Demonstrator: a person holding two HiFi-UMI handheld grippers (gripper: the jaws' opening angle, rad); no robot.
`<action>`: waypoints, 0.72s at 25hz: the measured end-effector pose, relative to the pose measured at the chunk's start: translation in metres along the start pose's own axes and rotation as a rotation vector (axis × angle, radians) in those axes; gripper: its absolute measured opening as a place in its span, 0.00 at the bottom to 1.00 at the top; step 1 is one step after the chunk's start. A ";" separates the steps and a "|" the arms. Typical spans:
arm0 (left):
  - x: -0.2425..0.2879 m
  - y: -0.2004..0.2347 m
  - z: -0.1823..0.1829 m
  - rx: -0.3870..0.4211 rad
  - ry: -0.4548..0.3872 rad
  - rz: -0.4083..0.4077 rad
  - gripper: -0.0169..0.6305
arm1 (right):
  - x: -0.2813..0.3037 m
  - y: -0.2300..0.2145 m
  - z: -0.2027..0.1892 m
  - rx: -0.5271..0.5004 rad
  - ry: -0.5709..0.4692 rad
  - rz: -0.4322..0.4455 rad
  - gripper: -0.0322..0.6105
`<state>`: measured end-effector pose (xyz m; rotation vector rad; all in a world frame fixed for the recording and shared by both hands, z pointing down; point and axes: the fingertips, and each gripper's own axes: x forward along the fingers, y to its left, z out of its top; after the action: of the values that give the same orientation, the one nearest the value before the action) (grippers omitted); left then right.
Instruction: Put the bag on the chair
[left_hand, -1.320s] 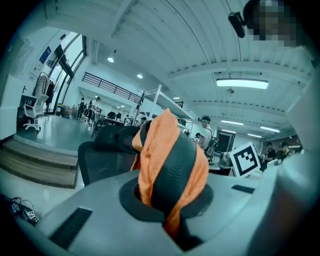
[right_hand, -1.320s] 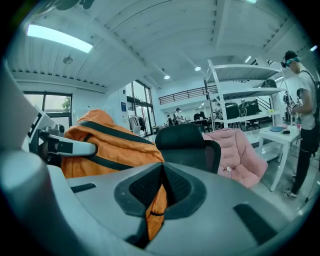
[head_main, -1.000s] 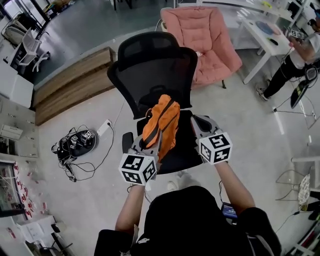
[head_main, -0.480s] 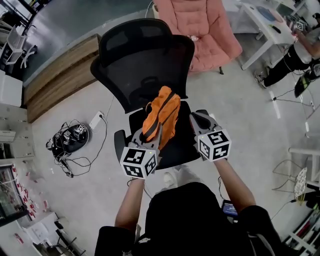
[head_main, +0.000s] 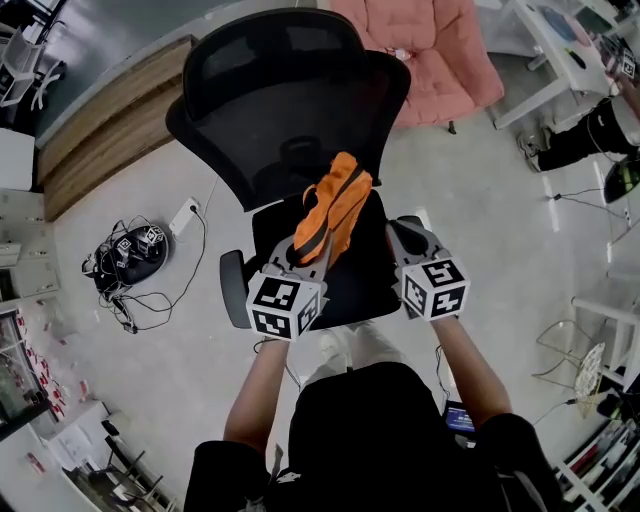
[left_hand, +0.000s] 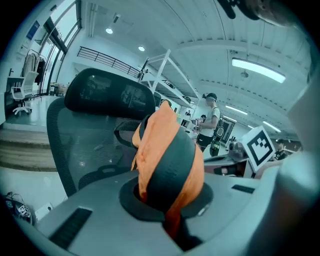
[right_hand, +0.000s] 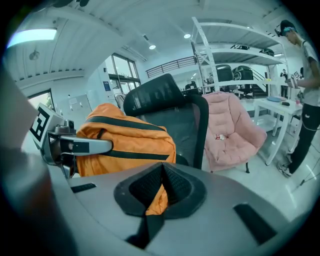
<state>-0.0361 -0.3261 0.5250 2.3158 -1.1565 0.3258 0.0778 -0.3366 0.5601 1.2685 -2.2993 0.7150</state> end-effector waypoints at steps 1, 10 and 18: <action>0.007 0.005 -0.001 0.001 0.006 0.001 0.06 | 0.007 -0.003 -0.002 0.004 0.007 0.003 0.05; 0.048 0.034 -0.017 -0.035 0.048 -0.002 0.06 | 0.040 -0.011 -0.024 0.014 0.075 0.044 0.05; 0.084 0.053 -0.029 -0.039 0.063 -0.046 0.06 | 0.059 -0.026 -0.042 0.039 0.118 0.050 0.05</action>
<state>-0.0268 -0.3923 0.6041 2.2781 -1.0689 0.3537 0.0752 -0.3610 0.6328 1.1574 -2.2379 0.8332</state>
